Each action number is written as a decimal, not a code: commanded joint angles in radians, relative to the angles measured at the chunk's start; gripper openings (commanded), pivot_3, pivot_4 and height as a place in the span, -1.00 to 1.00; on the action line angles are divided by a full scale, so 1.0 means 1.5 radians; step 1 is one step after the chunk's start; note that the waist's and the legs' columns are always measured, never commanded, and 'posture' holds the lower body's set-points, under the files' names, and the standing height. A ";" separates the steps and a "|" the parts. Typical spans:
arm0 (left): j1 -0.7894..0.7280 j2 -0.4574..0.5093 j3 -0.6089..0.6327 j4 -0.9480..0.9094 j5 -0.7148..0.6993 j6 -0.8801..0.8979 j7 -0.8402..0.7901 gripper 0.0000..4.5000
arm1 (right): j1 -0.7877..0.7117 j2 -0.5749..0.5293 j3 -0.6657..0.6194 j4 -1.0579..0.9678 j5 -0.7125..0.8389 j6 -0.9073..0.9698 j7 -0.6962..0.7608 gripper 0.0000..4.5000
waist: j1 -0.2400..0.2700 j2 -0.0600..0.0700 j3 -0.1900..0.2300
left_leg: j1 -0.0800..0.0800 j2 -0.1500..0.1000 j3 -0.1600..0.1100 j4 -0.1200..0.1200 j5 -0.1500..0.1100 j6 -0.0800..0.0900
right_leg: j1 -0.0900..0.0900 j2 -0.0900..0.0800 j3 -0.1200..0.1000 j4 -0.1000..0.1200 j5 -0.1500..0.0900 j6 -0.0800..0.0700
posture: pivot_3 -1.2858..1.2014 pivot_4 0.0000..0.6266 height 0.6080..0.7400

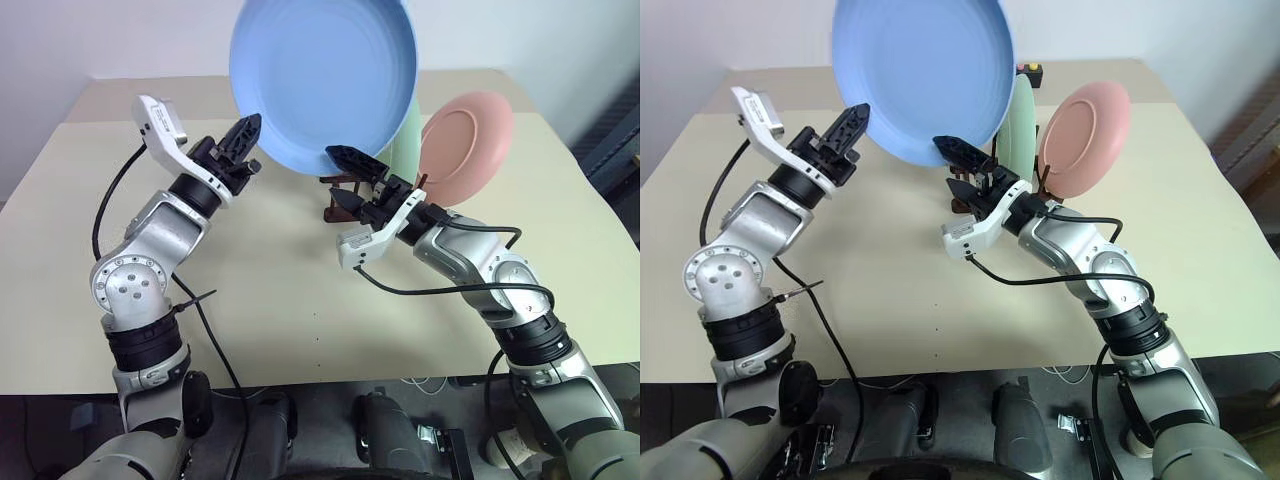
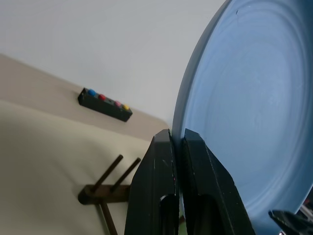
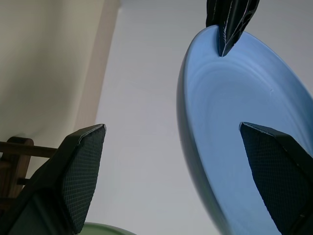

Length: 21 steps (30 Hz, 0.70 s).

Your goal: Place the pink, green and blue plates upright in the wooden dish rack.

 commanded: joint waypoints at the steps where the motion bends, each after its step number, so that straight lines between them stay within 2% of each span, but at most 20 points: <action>1: 0.002 -0.017 0.001 -0.033 -0.030 -0.028 0.021 -0.98 | -0.016 0.004 -0.001 -0.012 -0.003 0.010 -0.012 1.00 | 0.000 0.000 0.000 | 0.000 0.000 0.000 0.000 0.000 0.000 | 0.000 0.000 0.000 0.000 0.000 0.000 | 0.03 -0.52 1.00; 6: 0.007 -0.029 -0.002 -0.040 -0.038 -0.048 0.044 -0.98 | -0.017 0.004 0.002 -0.011 -0.003 0.016 -0.014 1.00 | 0.000 0.000 0.000 | 0.000 0.000 0.000 0.000 0.000 0.000 | 0.000 0.000 0.000 0.000 0.000 0.000 | 0.03 -0.52 1.00; 9: 0.010 -0.028 -0.007 -0.039 -0.048 -0.049 0.049 -1.00 | -0.017 0.004 0.003 -0.006 0.004 0.017 -0.009 0.61 | 0.000 0.000 0.000 | 0.000 0.000 0.000 0.000 0.000 0.000 | 0.000 0.000 0.000 0.000 0.000 0.000 | 0.03 -0.52 1.00; 16: 0.015 -0.026 -0.019 -0.038 -0.073 -0.046 0.059 -1.00 | -0.019 0.004 0.001 -0.002 0.008 0.022 -0.008 -0.90 | 0.000 0.000 0.000 | 0.000 0.000 0.000 0.000 0.000 0.000 | 0.000 0.000 0.000 0.000 0.000 0.000 | 0.03 -0.52 1.00; 17: 0.016 -0.024 -0.022 -0.038 -0.076 -0.044 0.059 -1.00 | -0.021 0.004 0.001 -0.001 0.007 0.024 -0.008 -0.99 | 0.000 0.000 0.000 | 0.000 0.000 0.000 0.000 0.000 0.000 | 0.000 0.000 0.000 0.000 0.000 0.000 | 0.03 -0.52 1.00; 21: 0.019 -0.021 -0.028 -0.034 -0.093 -0.043 0.065 -1.00 | -0.025 0.004 0.002 0.002 0.006 0.029 -0.009 -0.99 | 0.000 0.000 0.000 | 0.000 0.000 0.000 0.000 0.000 0.000 | 0.000 0.001 0.000 -0.001 0.000 0.000 | 0.03 -0.52 1.00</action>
